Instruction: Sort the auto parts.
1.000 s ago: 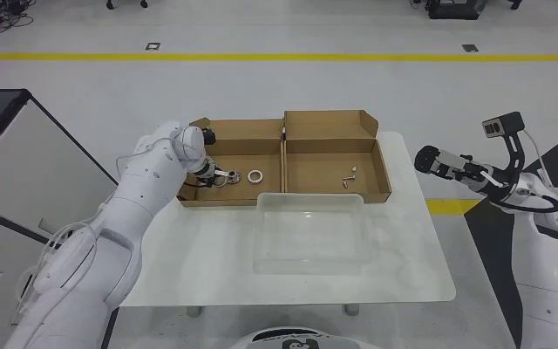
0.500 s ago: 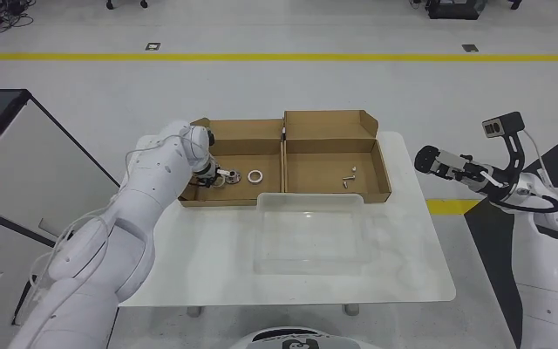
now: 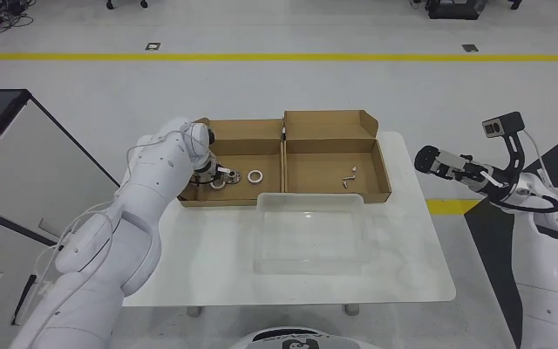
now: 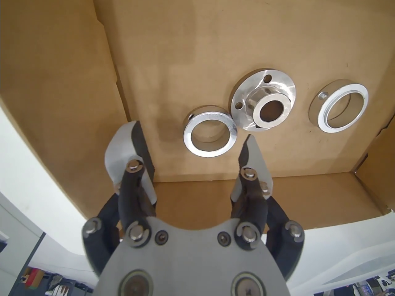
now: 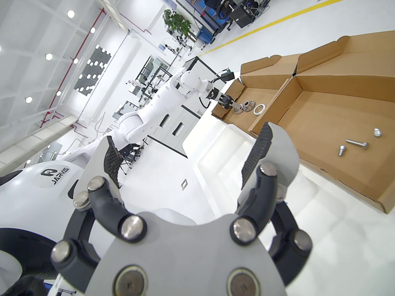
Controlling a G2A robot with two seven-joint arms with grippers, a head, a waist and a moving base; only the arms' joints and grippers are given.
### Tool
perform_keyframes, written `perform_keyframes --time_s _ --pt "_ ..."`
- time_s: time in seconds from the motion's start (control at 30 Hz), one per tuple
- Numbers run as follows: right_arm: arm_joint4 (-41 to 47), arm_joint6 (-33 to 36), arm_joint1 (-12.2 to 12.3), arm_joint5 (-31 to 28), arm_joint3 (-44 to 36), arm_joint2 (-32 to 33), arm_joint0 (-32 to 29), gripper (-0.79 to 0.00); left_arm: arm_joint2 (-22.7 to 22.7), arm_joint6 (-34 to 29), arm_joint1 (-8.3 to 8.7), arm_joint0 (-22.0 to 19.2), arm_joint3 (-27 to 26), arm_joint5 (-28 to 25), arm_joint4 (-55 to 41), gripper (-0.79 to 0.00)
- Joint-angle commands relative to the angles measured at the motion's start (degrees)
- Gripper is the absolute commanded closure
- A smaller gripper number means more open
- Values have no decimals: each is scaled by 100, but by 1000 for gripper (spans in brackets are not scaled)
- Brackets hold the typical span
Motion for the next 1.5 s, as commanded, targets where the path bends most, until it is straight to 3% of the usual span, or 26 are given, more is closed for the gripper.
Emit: perform_keyframes --time_s 0.0,0.17,0.33,0.47,0.6,0.7,0.8,0.9,1.0,1.17,1.4,1.47 --pt "0 0 0 0 0 0 0 -785 -38 23 -1 -48 25 -44 -31 -785" --pt "0 0 0 0 0 0 0 -785 -207 -17 56 -148 -123 -422 -203 -785" --pt "0 0 0 0 0 0 0 -785 -490 -173 228 -134 -544 -1044 -449 -785" --pt "0 0 0 0 0 0 0 -785 -864 -375 468 -1 -1193 -1515 -682 -785" --pt "0 0 0 0 0 0 0 -785 -1382 -657 776 355 -2186 -1838 -901 -785" --pt "0 0 0 0 0 0 0 -785 -2063 -1000 1084 888 -3367 -2090 -1267 -785" --pt "0 0 0 0 0 0 0 -785 -3009 -1493 1421 1754 -4952 -2304 -1791 -785" --pt "0 0 0 0 0 0 0 -785 -3785 -1831 1640 2544 -6177 -2451 -2407 -785" --pt "0 0 0 0 0 0 0 -785 -4280 -1842 1822 3182 -7162 -2440 -3005 -785" --pt "0 0 0 0 0 0 0 -785 -4848 -1782 2143 3831 -8153 -2501 -4128 -785" --pt "0 0 0 0 0 0 0 -785 -5338 -1688 2603 4348 -8863 -2597 -5303 -785" --pt "0 0 0 0 0 0 0 -784 -5331 -1678 2584 4331 -8830 -2608 -5242 -785"
